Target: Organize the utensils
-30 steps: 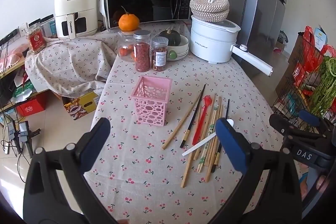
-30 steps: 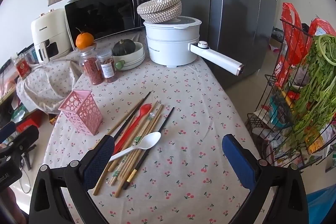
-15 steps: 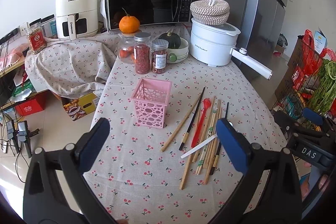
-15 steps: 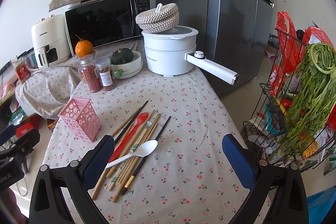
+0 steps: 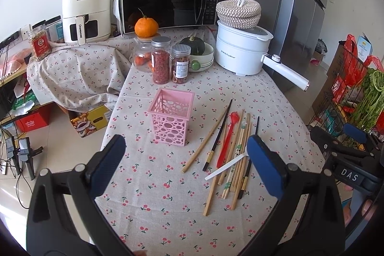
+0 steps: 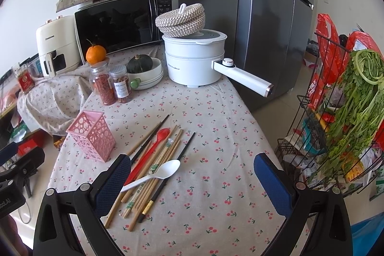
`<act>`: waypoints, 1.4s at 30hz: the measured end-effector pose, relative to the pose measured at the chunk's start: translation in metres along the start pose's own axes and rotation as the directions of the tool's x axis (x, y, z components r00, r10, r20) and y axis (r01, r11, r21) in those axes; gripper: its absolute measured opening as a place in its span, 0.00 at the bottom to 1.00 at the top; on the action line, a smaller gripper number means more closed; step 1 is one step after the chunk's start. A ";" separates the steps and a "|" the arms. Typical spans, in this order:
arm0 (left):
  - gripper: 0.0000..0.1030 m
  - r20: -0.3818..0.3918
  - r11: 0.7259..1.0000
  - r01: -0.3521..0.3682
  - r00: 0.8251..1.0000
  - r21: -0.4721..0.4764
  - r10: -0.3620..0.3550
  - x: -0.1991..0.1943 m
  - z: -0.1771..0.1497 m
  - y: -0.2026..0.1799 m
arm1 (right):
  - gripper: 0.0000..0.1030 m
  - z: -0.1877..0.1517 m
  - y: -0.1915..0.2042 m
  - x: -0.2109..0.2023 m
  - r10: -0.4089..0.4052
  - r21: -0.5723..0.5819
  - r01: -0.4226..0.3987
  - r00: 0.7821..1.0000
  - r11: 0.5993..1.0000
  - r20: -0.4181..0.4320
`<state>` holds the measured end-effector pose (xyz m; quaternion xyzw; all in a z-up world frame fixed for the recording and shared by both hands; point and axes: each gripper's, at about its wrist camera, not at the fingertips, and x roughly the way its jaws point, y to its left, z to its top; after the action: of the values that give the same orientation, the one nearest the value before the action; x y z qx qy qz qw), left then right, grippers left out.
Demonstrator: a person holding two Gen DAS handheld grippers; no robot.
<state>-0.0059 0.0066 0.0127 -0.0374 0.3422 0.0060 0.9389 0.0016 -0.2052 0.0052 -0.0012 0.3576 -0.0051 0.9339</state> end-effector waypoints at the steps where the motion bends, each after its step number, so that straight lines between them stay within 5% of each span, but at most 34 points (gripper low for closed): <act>1: 0.98 0.001 1.000 -0.001 1.000 0.000 0.001 0.000 0.000 -0.001 | 1.00 0.000 -0.001 0.000 0.000 0.002 0.000 1.000 1.000 0.000; 30: 0.98 0.010 1.000 -0.003 1.000 0.008 0.003 -0.002 0.000 0.002 | 1.00 -0.001 -0.001 0.001 -0.001 0.003 0.001 1.000 1.000 0.002; 42: 0.99 0.055 0.997 -0.070 0.996 0.043 0.068 -0.003 -0.002 0.002 | 1.00 -0.002 -0.006 0.003 0.009 0.020 -0.009 1.000 1.000 -0.014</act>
<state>-0.0097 0.0088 0.0131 -0.0045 0.3183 0.0317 0.9474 0.0025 -0.2113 0.0022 0.0097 0.3639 -0.0043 0.9314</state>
